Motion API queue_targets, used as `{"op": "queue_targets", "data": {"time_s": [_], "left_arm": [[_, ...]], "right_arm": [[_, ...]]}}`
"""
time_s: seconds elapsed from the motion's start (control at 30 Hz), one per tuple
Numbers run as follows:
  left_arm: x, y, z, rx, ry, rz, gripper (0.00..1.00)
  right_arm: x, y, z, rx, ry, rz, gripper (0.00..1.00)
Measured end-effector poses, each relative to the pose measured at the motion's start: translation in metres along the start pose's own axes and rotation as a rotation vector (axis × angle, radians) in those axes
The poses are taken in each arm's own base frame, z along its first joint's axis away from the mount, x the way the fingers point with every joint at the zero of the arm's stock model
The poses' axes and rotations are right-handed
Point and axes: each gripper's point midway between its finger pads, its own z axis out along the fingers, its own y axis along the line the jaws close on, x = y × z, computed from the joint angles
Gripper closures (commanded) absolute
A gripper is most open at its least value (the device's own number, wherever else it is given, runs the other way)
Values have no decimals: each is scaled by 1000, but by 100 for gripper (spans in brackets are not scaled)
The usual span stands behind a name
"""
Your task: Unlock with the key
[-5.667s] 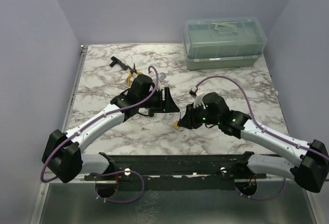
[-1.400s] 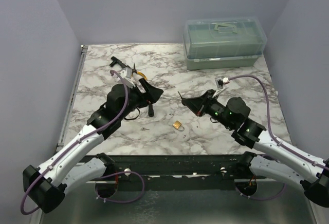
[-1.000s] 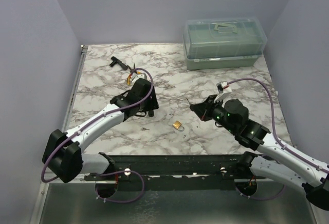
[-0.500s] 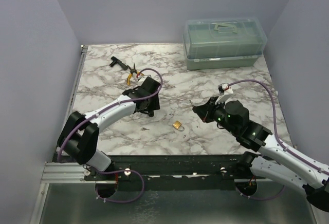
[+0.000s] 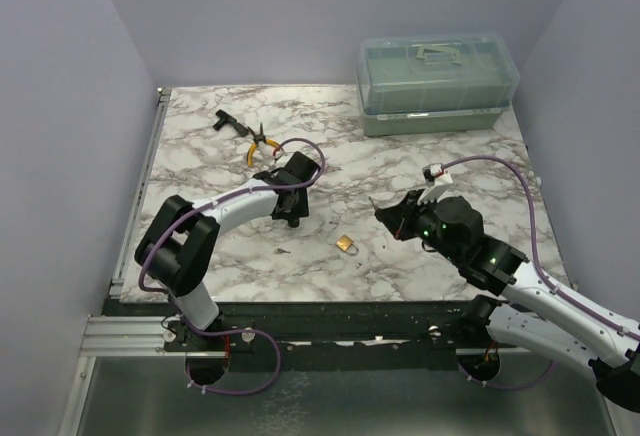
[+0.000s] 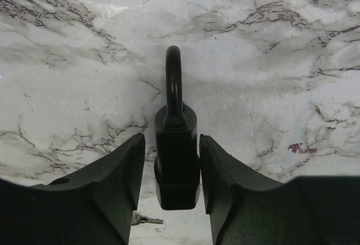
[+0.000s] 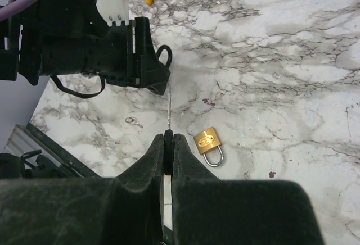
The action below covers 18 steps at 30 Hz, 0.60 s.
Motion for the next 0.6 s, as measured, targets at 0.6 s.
{"op": "queue_targets", "data": {"time_s": [0.6], "left_arm": [[-17, -12, -12, 19, 35, -22, 100]], "right_arm": [[32, -5, 19, -14, 116, -109, 99]]}}
